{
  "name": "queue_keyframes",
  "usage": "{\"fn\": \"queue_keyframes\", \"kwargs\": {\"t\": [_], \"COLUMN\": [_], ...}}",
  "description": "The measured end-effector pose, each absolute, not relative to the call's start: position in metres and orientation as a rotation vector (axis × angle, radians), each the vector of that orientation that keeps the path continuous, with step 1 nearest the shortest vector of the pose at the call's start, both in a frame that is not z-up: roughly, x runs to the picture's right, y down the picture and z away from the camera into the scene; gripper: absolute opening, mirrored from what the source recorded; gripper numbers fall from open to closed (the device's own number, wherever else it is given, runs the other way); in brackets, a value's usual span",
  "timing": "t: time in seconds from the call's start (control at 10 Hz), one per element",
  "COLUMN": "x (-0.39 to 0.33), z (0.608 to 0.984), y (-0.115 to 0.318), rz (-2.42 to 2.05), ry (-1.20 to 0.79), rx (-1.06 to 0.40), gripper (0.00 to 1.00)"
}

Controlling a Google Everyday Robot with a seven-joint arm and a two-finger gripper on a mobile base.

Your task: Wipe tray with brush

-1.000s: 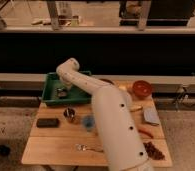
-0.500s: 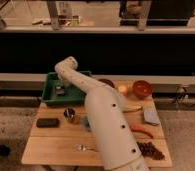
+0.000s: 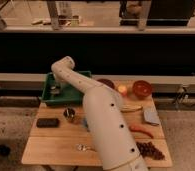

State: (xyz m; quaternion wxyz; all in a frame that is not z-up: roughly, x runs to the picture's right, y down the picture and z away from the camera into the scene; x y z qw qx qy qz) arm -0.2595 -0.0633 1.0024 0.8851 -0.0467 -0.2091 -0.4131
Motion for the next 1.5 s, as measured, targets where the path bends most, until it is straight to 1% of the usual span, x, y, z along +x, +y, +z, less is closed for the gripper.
{"fn": "queue_keyframes", "kwargs": {"t": [0.4,0.7,1.0,1.5], "x": [-0.261,-0.243,-0.213,-0.203], "z": [0.987,0.983,0.986,0.982], "y": [-0.046,-0.039,-0.043,-0.056], "rz": [-0.852,-0.832,-0.803,-0.772], "ry": [-0.470,-0.446,-0.395,-0.361], "rx": [-0.122,-0.143,-0.147,-0.115], "gripper": [0.03,0.03,0.03,0.03]}}
